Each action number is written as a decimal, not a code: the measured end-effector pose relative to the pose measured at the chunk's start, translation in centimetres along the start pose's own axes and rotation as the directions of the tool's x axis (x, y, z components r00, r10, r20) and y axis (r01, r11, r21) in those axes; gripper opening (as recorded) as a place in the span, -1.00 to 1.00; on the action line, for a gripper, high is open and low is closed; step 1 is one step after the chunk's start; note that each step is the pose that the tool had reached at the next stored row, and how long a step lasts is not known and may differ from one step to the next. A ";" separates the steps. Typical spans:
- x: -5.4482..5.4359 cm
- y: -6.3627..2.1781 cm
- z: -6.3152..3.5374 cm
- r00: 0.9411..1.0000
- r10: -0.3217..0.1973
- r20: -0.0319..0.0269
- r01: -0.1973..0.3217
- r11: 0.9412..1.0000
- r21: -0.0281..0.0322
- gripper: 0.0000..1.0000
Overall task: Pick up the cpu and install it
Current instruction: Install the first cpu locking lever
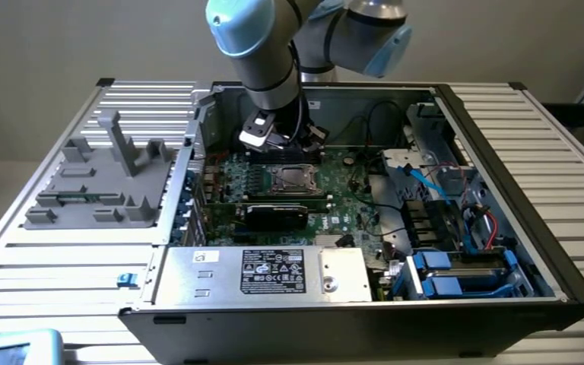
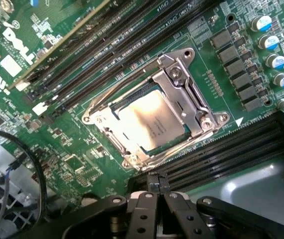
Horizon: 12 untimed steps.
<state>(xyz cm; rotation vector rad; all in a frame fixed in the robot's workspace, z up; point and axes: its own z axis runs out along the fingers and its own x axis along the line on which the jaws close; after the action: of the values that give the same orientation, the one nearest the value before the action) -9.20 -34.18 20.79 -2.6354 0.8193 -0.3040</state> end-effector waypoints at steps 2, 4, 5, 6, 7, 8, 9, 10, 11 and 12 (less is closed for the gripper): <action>0.0 -0.15 -0.38 1.000 0.001 0.003 -0.001 1.000 -0.002 -0.77; 0.0 -0.26 -0.68 1.000 0.001 0.005 -0.001 1.000 -0.005 -0.77; 0.0 -0.28 -0.77 1.000 0.001 0.005 -0.001 1.000 -0.008 -0.77; 0.0 -0.29 -0.83 1.000 0.001 0.005 -0.001 1.000 -0.010 -0.77; 0.0 -0.28 -0.89 1.000 0.001 0.005 -0.001 1.000 -0.014 -0.77; 0.0 -0.28 -0.95 1.000 0.000 0.005 0.000 1.000 -0.018 -0.77; -0.1 -0.26 -1.00 1.000 0.000 0.005 0.000 1.000 -0.022 -0.77; -0.1 -0.24 -1.04 1.000 0.000 0.005 0.001 1.000 -0.026 -0.77; -0.1 -0.24 -1.07 1.000 -0.001 0.006 0.001 1.000 -0.031 -0.77; -0.2 -0.24 -1.10 1.000 -0.001 0.006 0.001 0.999 -0.035 -0.77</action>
<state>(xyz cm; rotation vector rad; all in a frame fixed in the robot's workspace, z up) -9.54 -34.22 21.88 -2.6680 0.8286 -0.2841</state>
